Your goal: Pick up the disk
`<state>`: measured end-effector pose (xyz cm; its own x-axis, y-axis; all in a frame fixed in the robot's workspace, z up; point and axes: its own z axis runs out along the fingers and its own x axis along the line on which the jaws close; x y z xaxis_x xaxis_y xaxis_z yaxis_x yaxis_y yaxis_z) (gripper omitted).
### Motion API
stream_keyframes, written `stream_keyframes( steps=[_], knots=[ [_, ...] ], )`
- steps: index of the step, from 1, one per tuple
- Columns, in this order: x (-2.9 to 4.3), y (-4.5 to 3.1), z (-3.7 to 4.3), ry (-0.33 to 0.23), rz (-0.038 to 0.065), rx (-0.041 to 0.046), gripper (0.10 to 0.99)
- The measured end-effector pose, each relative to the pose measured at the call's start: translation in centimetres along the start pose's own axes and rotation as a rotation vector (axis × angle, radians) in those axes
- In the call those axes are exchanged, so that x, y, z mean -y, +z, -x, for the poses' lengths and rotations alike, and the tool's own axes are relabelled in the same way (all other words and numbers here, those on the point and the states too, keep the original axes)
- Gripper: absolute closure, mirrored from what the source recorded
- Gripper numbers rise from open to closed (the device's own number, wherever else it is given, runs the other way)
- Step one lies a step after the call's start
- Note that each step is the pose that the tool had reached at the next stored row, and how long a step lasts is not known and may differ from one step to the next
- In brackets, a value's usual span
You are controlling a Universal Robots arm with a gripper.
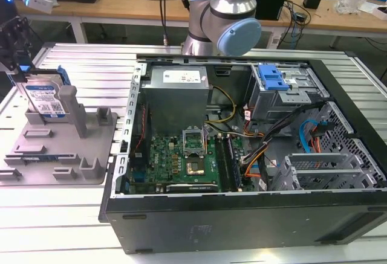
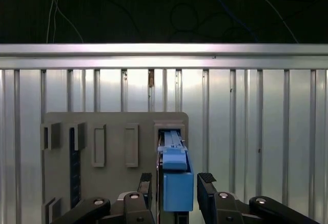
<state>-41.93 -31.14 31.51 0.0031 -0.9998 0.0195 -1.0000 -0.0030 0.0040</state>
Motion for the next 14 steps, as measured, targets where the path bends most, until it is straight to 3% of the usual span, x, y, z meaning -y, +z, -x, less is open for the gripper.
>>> stream_keyframes(
  steps=[14],
  knots=[
    [-0.01,0.88,0.02,0.000,0.000,-0.0001,0.604]
  ],
)
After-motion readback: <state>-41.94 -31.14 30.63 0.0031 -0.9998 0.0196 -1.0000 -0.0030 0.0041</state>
